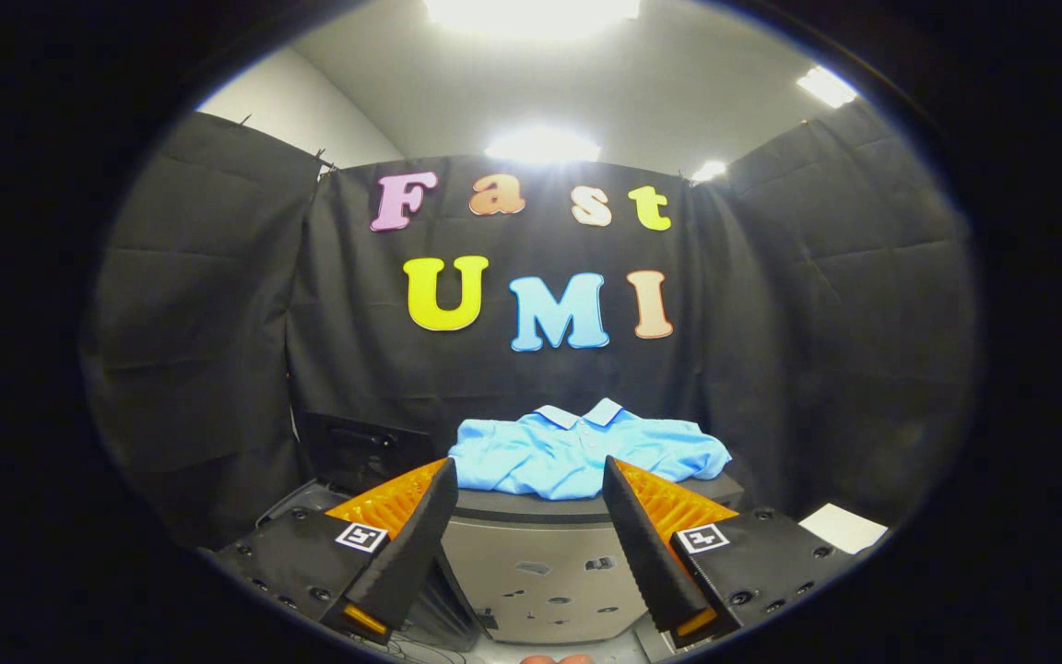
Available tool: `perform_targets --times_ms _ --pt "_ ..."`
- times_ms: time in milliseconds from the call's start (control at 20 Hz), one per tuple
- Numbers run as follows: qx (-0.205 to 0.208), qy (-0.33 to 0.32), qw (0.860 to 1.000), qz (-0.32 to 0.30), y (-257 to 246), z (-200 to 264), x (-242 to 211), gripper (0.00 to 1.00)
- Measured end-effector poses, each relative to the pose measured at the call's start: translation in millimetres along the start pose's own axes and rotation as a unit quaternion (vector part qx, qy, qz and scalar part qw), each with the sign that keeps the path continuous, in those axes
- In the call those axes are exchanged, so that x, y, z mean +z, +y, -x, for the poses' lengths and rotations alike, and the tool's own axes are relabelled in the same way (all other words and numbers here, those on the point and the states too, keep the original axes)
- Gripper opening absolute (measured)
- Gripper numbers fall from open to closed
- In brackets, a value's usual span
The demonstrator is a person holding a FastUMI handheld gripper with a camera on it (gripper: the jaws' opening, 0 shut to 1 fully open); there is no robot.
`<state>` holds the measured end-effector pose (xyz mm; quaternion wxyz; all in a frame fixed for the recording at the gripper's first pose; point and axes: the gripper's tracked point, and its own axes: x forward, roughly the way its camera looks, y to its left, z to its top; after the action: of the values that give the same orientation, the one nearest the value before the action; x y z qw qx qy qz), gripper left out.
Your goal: Put the clothes into the washing machine and then close the washing machine lid.
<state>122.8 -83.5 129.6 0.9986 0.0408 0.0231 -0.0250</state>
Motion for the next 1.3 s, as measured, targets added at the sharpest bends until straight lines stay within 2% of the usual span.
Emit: perform_targets --times_ms 150,350,500,800,1050,1300 --pt "-0.006 0.014 1.0 -0.019 -27.6 -33.6 18.4 0.98" --pt "-0.023 0.06 0.997 -0.044 -59.3 -81.4 17.2 0.98" --pt "-0.024 0.09 0.995 -0.033 -73.2 -108.6 12.0 0.96" --pt "-0.014 0.123 0.992 0.017 -83.6 -155.7 5.3 0.96" --pt "0.003 0.164 0.986 0.021 -75.5 -187.4 -9.9 0.96" --pt "-0.003 0.193 0.981 0.03 -75.5 -216.7 -26.0 0.98"
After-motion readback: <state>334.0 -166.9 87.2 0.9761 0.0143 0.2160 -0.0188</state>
